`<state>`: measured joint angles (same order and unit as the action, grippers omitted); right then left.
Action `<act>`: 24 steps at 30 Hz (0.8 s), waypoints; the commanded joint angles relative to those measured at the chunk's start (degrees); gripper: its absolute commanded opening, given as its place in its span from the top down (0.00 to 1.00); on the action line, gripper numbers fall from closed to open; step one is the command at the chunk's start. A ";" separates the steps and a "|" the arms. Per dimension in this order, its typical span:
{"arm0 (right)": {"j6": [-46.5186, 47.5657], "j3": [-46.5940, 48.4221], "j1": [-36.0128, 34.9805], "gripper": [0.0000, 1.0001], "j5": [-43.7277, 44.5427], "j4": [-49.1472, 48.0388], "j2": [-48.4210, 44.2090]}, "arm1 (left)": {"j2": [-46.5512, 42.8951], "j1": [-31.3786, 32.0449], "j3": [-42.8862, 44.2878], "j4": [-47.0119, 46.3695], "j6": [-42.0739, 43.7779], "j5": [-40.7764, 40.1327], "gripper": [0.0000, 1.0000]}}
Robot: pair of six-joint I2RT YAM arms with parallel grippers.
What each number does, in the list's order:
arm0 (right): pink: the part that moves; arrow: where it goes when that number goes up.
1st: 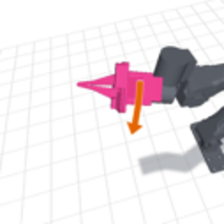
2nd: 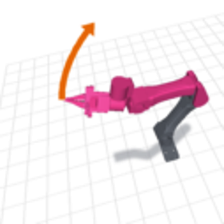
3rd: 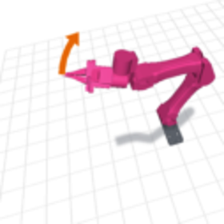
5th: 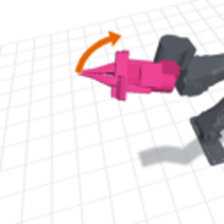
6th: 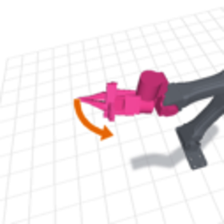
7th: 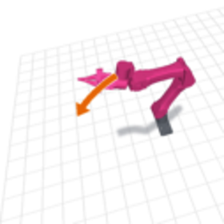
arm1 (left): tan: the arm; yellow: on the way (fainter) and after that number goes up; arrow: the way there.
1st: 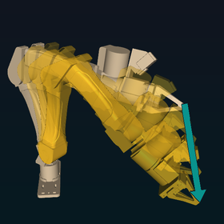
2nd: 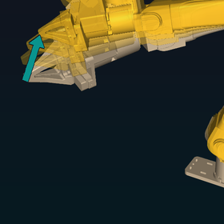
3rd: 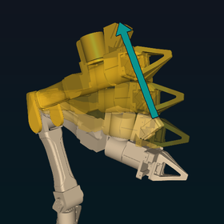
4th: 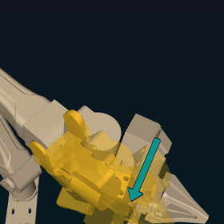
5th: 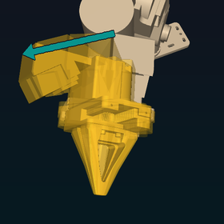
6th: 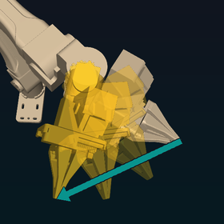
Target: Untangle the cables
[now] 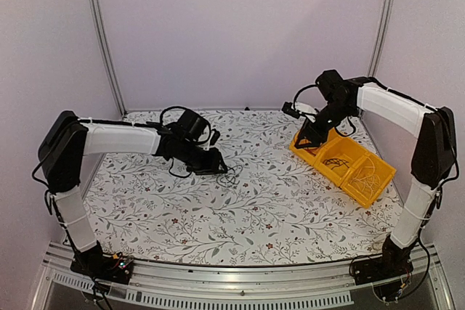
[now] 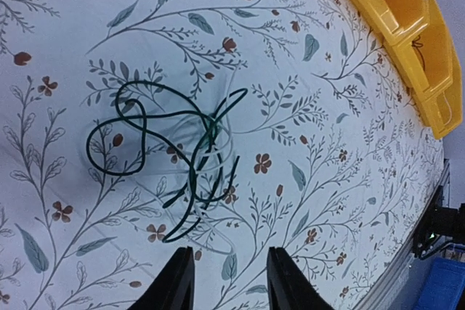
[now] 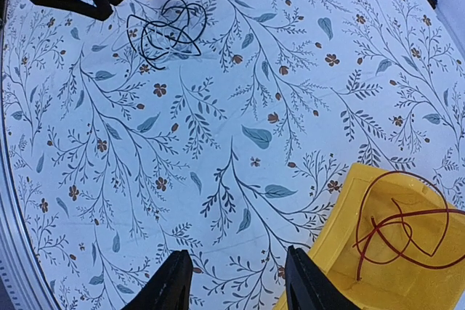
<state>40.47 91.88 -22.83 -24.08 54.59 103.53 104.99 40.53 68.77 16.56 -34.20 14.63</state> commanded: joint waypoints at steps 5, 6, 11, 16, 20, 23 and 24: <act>-1.94 0.76 -0.10 0.52 -2.90 -1.89 1.38 | 7.92 2.79 8.03 7.67 1.67 3.17 0.65; -2.09 0.42 -0.15 0.52 -2.91 -2.06 1.27 | 8.41 3.02 8.31 7.39 1.80 3.27 0.65; -2.58 -1.12 -0.13 0.52 -2.69 -2.55 0.86 | 11.70 3.09 11.41 11.00 1.35 0.52 0.70; -2.88 -1.60 -0.12 0.52 -2.42 -3.03 0.54 | 12.52 3.10 12.59 13.70 0.72 -2.01 0.75; -3.11 -1.50 -0.11 0.52 -2.38 -3.22 0.88 | 13.41 3.06 14.03 16.80 -0.27 -4.88 0.67; -3.25 -1.44 -0.12 0.52 -2.38 -3.41 1.13 | 13.79 3.11 14.37 17.02 -0.44 -5.26 0.65; -3.28 -1.37 -0.18 0.52 -2.46 -3.43 1.31 | 14.01 3.07 14.42 16.69 -0.36 -5.05 0.66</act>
<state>38.09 90.67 -22.83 -25.82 52.23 104.12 117.86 43.44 81.82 31.31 -34.20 11.16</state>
